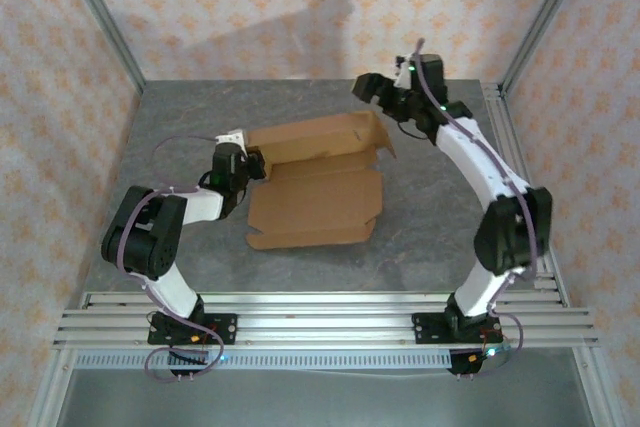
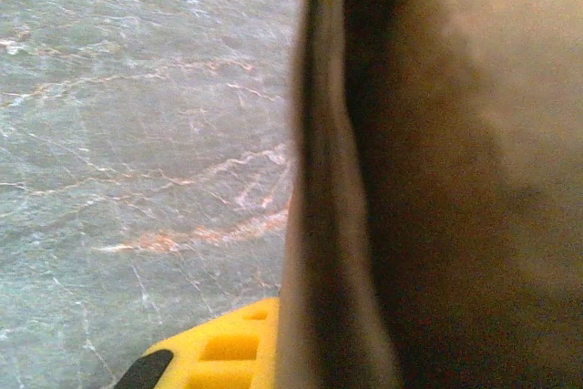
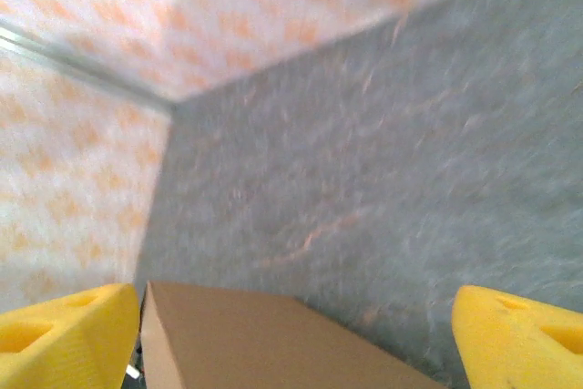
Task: Fold the paper box
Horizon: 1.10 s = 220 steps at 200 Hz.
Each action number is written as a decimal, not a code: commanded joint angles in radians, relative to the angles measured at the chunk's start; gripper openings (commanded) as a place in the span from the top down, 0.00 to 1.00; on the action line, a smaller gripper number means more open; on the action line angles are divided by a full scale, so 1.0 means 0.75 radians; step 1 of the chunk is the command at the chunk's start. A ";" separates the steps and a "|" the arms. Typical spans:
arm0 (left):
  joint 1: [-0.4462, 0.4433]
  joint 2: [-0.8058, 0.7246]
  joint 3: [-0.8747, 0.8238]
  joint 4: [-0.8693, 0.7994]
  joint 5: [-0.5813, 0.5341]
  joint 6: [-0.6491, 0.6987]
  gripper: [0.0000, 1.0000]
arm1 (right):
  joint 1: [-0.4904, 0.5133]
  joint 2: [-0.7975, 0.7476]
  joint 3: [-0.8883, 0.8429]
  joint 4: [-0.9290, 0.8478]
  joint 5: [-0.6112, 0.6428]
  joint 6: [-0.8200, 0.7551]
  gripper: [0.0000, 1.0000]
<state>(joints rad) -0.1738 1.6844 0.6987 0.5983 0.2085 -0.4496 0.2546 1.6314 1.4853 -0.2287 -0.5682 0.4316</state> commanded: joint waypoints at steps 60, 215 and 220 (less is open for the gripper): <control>0.103 -0.038 0.017 0.186 0.248 -0.386 1.00 | -0.037 -0.260 -0.329 0.360 -0.002 0.183 0.13; 0.111 -0.004 0.062 0.274 0.335 -0.543 1.00 | -0.049 -0.265 -0.537 0.736 -0.060 0.555 0.23; 0.113 -0.007 0.061 0.281 0.336 -0.546 1.00 | -0.056 -0.278 -0.553 0.736 -0.030 0.555 0.23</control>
<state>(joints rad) -0.0975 1.7004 0.7067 0.8040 0.4416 -0.8406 0.2264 1.4551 1.1225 0.2440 -0.6502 0.8150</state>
